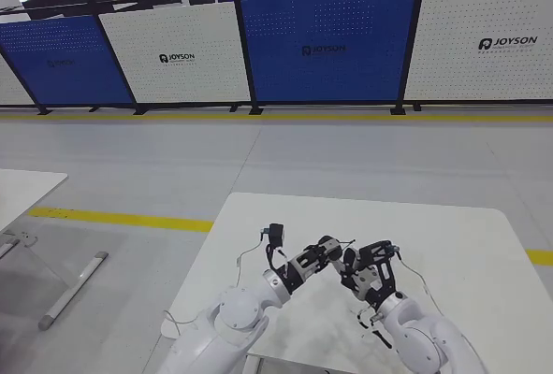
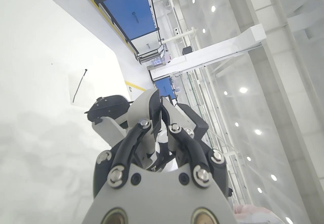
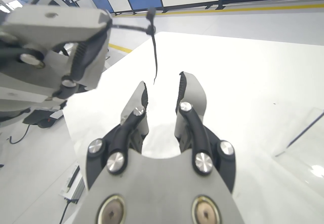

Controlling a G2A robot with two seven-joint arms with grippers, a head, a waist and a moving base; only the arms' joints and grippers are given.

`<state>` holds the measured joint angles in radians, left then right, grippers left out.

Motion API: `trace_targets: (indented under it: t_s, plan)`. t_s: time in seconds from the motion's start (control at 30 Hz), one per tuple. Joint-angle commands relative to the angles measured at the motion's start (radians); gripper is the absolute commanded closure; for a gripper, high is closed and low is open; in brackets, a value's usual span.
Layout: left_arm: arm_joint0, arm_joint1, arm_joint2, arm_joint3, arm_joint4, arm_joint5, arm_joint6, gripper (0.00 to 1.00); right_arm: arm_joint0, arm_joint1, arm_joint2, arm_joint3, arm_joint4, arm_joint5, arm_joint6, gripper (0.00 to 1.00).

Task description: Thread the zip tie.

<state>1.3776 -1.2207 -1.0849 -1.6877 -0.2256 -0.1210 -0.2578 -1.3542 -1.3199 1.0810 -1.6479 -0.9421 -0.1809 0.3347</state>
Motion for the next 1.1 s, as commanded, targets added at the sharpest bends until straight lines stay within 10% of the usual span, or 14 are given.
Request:
trace_targets:
  t_s: [0.0,0.1,0.97,1.03,1.07]
  plan:
    - [0.000,0.000,0.001,0.001,0.001,0.000,-0.001,1.00,0.000,0.000,0.003,-0.002,0.003,0.002,-0.004,0.82]
    - [0.000,0.000,0.003,0.001,0.001,0.001,-0.002,1.00,0.000,0.000,0.005,-0.001,0.007,0.007,-0.009,1.00]
    - [-0.002,-0.001,-0.003,-0.012,0.001,-0.005,-0.004,1.00,0.025,0.000,-0.008,0.032,0.016,0.003,0.012,1.00]
    - [-0.003,-0.001,-0.004,-0.011,0.004,0.001,-0.002,1.00,0.023,0.000,-0.004,0.028,0.023,0.003,0.008,0.19]
    - [-0.004,-0.001,-0.004,-0.009,0.005,0.007,-0.001,1.00,0.020,0.001,0.000,0.026,0.025,0.002,0.005,0.00]
